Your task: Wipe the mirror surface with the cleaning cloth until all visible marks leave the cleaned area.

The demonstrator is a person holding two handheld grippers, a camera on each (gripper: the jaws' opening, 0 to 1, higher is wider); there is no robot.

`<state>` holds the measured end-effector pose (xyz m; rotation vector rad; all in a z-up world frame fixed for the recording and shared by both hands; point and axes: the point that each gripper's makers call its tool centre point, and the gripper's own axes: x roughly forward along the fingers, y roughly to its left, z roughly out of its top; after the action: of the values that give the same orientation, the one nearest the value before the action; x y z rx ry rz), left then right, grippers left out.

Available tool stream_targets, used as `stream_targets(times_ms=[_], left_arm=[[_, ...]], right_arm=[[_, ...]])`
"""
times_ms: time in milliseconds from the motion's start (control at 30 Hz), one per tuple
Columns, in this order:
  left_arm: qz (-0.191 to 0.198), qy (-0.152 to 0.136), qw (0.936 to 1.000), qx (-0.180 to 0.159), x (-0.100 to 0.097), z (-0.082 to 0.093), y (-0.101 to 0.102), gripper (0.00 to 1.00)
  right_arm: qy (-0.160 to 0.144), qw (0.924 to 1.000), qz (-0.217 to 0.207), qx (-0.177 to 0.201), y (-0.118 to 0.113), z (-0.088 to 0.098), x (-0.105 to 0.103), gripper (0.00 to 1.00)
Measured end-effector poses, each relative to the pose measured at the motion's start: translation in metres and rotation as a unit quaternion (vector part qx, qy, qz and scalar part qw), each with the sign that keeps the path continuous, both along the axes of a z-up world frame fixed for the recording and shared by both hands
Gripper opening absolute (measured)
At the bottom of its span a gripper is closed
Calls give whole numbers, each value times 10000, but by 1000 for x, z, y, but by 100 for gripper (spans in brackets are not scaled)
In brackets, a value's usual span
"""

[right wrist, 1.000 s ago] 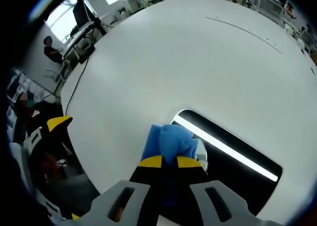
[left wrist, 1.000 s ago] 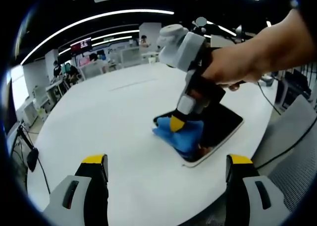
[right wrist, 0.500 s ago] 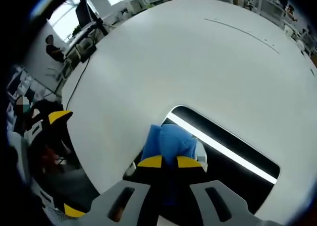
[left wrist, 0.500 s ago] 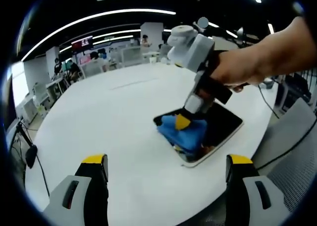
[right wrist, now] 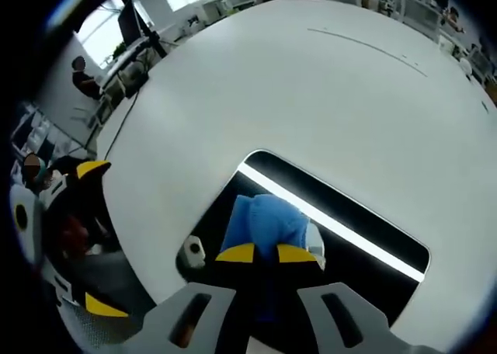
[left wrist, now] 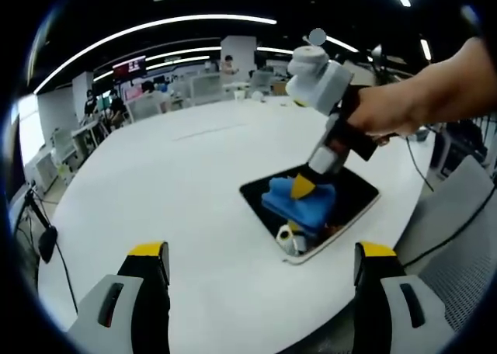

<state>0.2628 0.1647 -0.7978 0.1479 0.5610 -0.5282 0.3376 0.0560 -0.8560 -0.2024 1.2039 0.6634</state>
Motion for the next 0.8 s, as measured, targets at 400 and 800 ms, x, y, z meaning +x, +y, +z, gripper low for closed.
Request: stream_targets(times_ms=[400,800], left_arm=[[-40,13,10000,19,-1,0,-1,99],[-34,-9,10000,31,-1,1,0,99]], right_arm=[[8,9999,-107,4,-24,-1,0,2],[54,9994,-321,-75,-68,-1,-1,2]])
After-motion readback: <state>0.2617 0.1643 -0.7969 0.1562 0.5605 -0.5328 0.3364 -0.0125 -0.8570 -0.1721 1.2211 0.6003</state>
